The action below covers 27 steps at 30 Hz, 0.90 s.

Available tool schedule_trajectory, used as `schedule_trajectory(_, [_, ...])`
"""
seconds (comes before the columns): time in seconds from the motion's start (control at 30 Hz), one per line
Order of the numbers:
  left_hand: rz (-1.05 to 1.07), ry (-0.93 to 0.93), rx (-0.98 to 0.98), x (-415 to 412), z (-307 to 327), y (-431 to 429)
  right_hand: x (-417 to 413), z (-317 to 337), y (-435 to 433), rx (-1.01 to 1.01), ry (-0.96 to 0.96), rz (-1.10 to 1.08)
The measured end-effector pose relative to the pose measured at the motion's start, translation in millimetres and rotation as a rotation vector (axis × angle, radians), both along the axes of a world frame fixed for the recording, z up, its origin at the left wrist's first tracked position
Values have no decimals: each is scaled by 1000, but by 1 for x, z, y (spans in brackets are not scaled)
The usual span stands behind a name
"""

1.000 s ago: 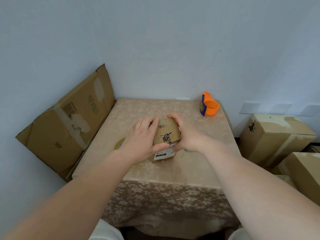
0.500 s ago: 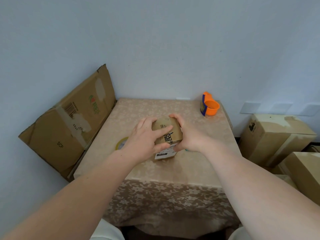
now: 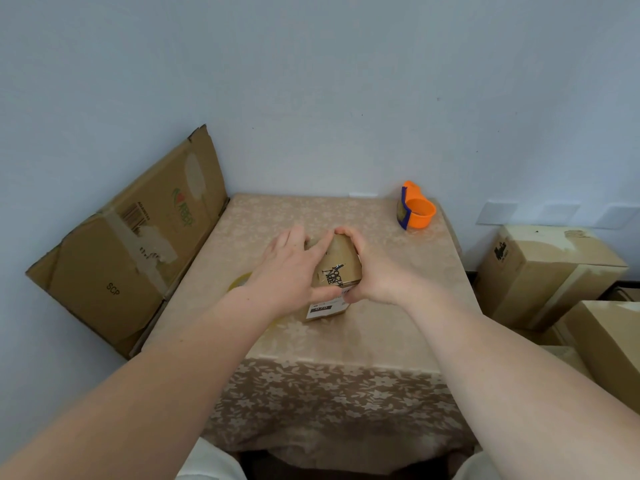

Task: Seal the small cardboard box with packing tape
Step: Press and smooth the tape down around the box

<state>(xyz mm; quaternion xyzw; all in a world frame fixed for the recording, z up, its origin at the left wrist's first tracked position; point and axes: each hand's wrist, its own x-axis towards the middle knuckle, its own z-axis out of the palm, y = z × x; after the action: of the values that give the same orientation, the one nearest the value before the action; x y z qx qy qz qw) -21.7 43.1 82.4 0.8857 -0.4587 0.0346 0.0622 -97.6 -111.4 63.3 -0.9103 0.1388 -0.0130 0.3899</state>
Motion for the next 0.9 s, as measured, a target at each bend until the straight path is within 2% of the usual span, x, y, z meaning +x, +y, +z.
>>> schedule_trajectory(0.47, [-70,-18,-22,-4,-5,10,-7,3,5,52,-13,1])
schedule_trajectory(0.67, [2,-3,-102,-12,-11,15,-10,5,9,92,-26,12])
schedule_trajectory(0.9, [-8,47,-128,-18,-11,18,-13,4,10,83,-29,-2])
